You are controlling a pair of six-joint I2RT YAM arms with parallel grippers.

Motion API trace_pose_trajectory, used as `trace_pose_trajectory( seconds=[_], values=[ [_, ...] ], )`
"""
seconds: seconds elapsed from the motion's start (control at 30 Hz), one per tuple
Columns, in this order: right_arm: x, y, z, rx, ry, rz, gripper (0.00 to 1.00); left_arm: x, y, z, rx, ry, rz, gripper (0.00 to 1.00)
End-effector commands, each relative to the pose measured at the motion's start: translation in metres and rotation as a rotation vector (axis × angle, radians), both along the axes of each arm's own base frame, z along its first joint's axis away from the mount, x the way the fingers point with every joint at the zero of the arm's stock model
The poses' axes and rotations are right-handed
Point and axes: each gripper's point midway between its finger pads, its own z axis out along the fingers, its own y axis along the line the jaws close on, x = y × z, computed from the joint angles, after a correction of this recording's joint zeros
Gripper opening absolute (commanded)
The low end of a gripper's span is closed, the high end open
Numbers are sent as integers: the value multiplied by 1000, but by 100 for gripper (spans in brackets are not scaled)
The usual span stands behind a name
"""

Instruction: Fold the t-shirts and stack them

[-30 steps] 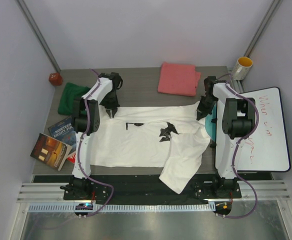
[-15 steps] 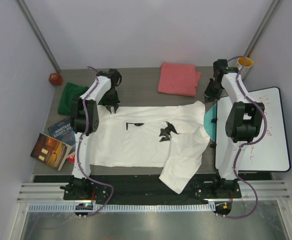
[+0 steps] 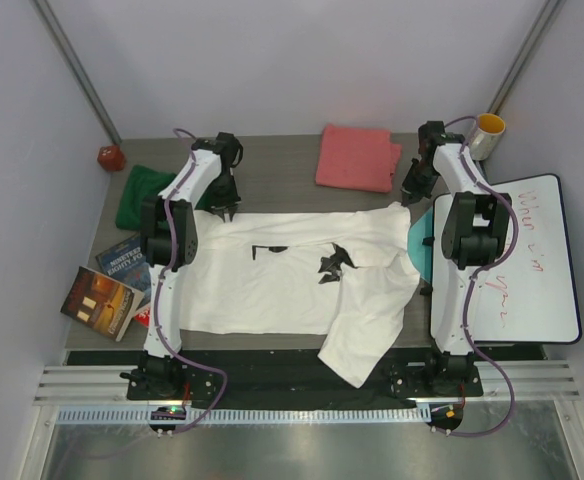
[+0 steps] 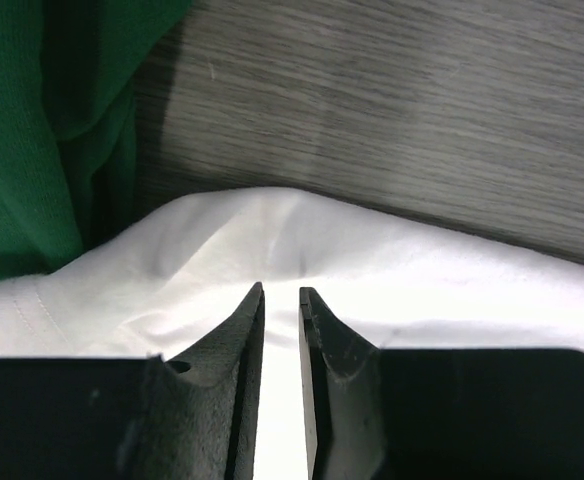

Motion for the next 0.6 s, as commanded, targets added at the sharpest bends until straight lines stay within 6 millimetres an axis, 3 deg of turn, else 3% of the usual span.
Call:
trace_pose_trajectory(
  seconds=[0.0, 0.23, 0.4, 0.57],
  values=[
    [5, 4, 10, 21, -34, 12, 1, 10, -1, 8, -17, -38, -15, 20],
    [8, 4, -2, 11, -24, 17, 1, 11, -1, 0, -14, -27, -21, 17],
    [10, 5, 5, 19, -50, 15, 1, 10, -1, -3, -9, -20, -21, 15],
    [5, 6, -19, 21, 2, 19, 1, 7, -1, -13, -8, 6, -18, 13]
  ],
)
